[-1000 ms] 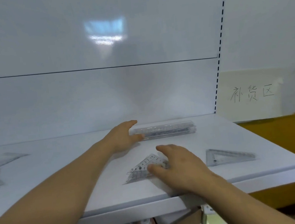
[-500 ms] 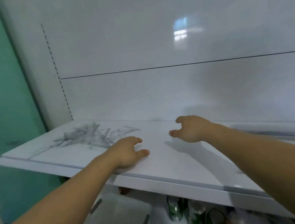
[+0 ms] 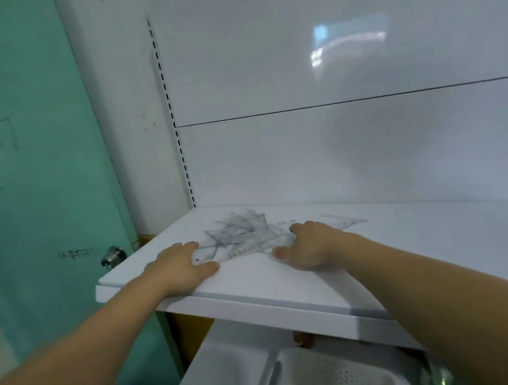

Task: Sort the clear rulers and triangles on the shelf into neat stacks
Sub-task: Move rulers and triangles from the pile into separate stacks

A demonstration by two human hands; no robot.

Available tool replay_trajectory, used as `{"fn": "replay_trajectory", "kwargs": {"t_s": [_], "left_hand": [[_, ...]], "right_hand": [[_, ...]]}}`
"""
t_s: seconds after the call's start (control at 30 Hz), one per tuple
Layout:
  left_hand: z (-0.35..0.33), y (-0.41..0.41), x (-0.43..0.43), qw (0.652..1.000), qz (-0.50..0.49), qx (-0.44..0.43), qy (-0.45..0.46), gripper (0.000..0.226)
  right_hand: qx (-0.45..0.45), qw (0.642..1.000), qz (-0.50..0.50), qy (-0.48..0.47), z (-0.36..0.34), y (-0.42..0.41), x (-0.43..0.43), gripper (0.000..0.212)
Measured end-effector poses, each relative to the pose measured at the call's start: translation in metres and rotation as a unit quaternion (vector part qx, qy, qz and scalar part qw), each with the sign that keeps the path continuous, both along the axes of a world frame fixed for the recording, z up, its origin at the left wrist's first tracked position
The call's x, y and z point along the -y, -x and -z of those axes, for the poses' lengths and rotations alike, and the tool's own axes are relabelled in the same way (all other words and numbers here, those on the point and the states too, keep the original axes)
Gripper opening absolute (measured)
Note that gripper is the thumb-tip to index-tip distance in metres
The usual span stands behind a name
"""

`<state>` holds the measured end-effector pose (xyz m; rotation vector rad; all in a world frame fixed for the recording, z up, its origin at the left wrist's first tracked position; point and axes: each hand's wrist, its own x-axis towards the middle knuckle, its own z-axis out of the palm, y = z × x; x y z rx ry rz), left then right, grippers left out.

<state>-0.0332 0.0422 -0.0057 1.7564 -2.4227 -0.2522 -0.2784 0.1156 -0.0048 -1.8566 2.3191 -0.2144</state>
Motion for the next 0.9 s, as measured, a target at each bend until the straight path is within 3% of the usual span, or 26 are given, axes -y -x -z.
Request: {"fn": "replay_trajectory", "kwargs": {"t_s": [0.13, 0.23, 0.37, 0.53, 0.77, 0.9], "left_hand": [[0.005, -0.003, 0.029, 0.997, 0.052, -0.047, -0.026, 0.069], [0.003, 0.0, 0.043, 0.993, 0.088, -0.073, -0.023, 0.056], [0.003, 0.009, 0.057, 0.988, 0.12, -0.088, -0.028, 0.06], [0.004, 0.029, 0.072, 0.993, 0.102, -0.056, -0.017, 0.056], [-0.002, 0.038, 0.072, 0.988, 0.1, -0.116, 0.027, 0.03], [-0.002, 0.037, 0.071, 0.981, 0.058, -0.177, 0.056, 0.03]], "right_hand": [[-0.028, 0.999, 0.021, 0.005, -0.001, -0.025, 0.033, 0.088], [-0.046, 0.999, 0.022, 0.011, -0.004, -0.032, 0.052, 0.074], [0.003, 1.0, 0.02, 0.022, -0.01, -0.025, 0.068, 0.05], [-0.006, 1.0, 0.003, 0.02, -0.018, -0.01, 0.075, 0.039], [-0.02, 0.999, -0.028, -0.003, -0.013, 0.012, 0.072, 0.039], [-0.008, 0.999, -0.042, -0.007, -0.015, 0.027, 0.067, 0.037]]}}
